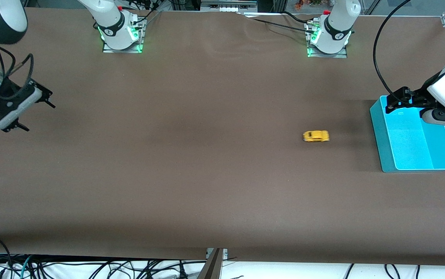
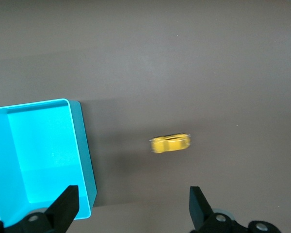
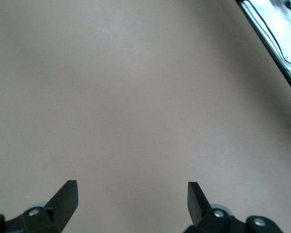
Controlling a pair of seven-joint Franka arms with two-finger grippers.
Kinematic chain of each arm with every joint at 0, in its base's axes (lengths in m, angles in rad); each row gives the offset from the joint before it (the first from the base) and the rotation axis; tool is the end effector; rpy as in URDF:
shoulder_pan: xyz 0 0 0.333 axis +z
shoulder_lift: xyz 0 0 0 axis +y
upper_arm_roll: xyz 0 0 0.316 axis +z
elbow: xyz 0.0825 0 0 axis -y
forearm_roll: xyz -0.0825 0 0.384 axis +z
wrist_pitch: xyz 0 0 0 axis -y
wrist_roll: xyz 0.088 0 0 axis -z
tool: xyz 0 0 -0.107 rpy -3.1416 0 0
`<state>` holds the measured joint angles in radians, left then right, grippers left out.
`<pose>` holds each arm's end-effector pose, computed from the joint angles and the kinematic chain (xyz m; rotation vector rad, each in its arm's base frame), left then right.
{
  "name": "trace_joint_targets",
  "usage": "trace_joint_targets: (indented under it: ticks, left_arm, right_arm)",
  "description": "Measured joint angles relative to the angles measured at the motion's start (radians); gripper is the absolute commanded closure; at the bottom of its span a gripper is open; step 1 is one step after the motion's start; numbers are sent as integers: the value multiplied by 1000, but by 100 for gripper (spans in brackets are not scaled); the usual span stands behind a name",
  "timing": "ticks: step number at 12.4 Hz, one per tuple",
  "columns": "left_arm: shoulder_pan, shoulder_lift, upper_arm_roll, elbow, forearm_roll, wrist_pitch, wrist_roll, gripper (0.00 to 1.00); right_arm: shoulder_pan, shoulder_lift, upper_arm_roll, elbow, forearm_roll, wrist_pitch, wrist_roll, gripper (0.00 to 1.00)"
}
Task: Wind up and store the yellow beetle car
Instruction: 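Withdraw the right gripper while the released car rolls toward the bin, then lower the left gripper over the yellow car beside the cyan bin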
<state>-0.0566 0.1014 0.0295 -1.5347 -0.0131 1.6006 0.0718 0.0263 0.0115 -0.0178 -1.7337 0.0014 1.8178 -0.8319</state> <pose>0.5865 -0.0181 0.5863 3.1264 -0.1539 -0.0551 0.5741 0.0050 0.5623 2.8413 1.2691 0.1043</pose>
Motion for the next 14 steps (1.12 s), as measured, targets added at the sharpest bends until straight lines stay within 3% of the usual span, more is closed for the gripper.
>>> trace_joint_targets:
  ticks: [6, 10, 14]
  left_arm:
    - [1, 27, 0, -5, 0, -40, 104, 0]
    - [1, 73, 0, -15, 0, -57, 316, 0]
    - [4, 191, 6, -41, 0, -48, 652, 0]
  right_arm:
    - [59, -92, 24, 11, -10, -148, 614, 0]
    - [59, -100, 25, 18, -10, -221, 757, 0]
    - [59, -104, 25, 21, -6, -245, 789, 0]
